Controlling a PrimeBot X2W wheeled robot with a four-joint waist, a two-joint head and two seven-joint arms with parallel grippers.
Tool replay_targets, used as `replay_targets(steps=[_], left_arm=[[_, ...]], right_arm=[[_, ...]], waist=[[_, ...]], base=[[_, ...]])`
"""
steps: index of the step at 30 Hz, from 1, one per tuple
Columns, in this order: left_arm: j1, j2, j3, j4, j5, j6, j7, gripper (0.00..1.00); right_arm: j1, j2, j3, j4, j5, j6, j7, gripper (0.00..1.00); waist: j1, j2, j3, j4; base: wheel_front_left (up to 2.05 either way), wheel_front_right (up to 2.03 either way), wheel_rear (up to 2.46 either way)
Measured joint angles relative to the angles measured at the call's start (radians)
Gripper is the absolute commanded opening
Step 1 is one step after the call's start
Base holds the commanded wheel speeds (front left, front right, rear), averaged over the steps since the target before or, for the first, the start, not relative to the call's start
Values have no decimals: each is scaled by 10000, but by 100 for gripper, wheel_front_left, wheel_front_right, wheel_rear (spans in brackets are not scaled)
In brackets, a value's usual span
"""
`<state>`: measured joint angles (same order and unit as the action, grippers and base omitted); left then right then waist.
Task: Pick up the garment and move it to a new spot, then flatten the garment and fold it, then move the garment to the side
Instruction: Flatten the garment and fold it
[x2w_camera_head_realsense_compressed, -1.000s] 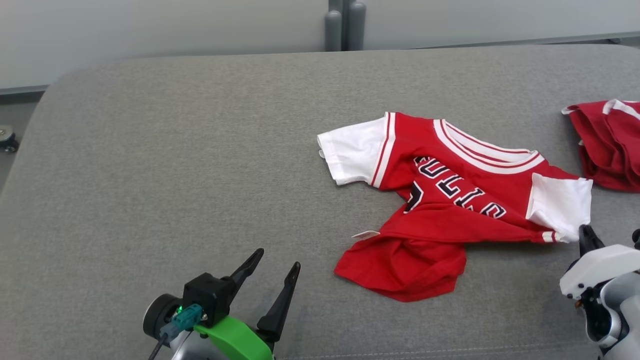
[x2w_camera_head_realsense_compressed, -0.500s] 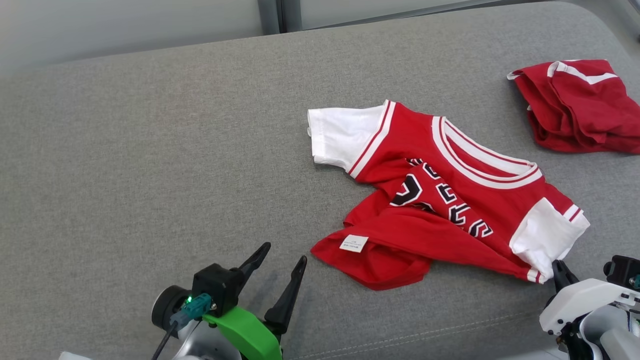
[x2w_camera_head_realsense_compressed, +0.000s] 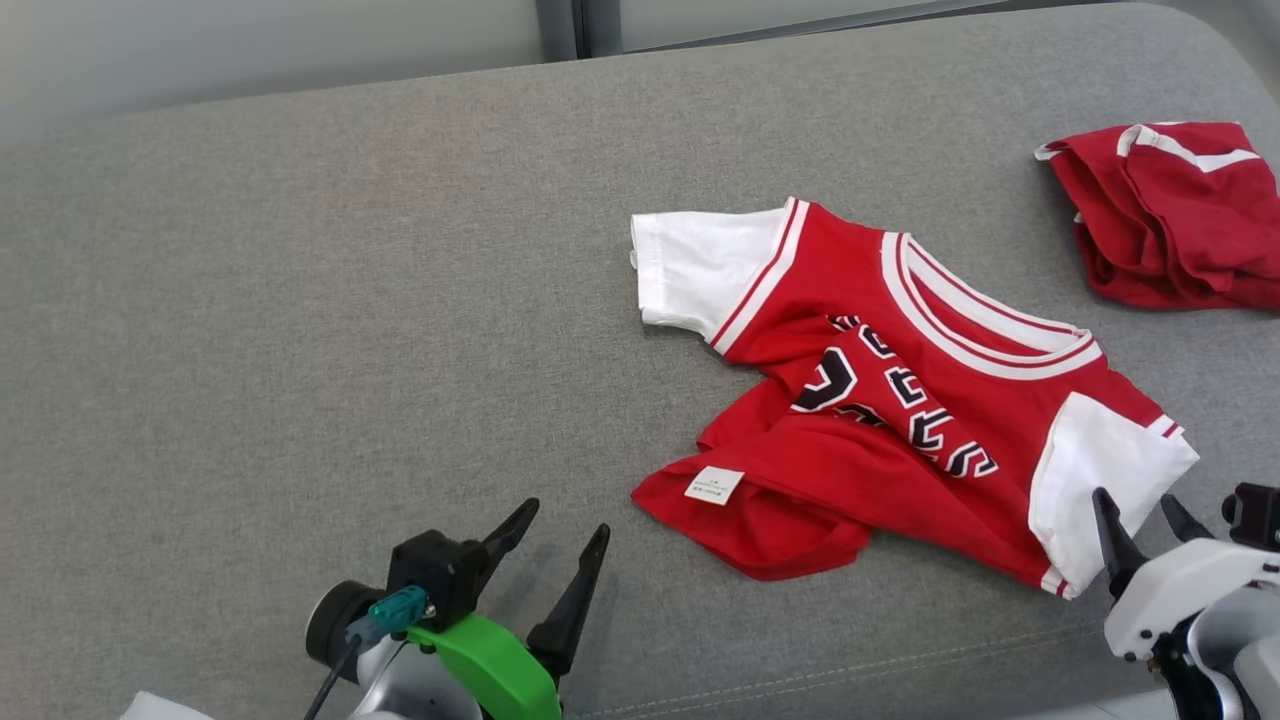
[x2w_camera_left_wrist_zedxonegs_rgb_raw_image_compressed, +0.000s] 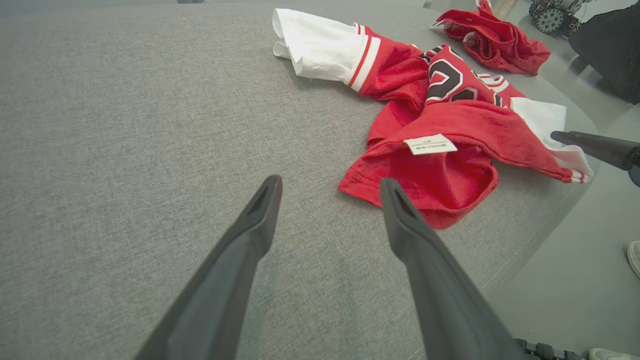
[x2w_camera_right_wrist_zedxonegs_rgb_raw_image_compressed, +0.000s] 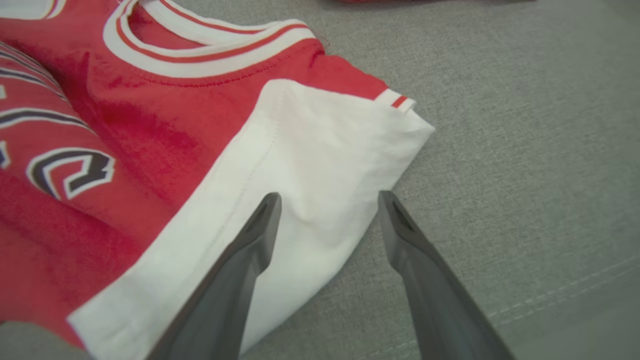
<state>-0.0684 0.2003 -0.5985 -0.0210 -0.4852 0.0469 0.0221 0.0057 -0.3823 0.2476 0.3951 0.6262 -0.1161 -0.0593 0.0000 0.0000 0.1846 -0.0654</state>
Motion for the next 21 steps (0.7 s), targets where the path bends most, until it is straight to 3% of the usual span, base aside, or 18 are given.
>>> replay_targets(steps=[10,21], left_arm=[[-808,-211,-426,945,-249,-529,665,100],[-1617,-224,-343,2347,-320,-658,1218,100]], right_arm=[[-607,-454,336,-1879,-656,0,508,100],[-407,-364,284,-2769,-623,-77,1064,100]], waist=[[1,0,120,-465],[1,0,321,-1159]], base=[[0,0,0],[0,0,0]])
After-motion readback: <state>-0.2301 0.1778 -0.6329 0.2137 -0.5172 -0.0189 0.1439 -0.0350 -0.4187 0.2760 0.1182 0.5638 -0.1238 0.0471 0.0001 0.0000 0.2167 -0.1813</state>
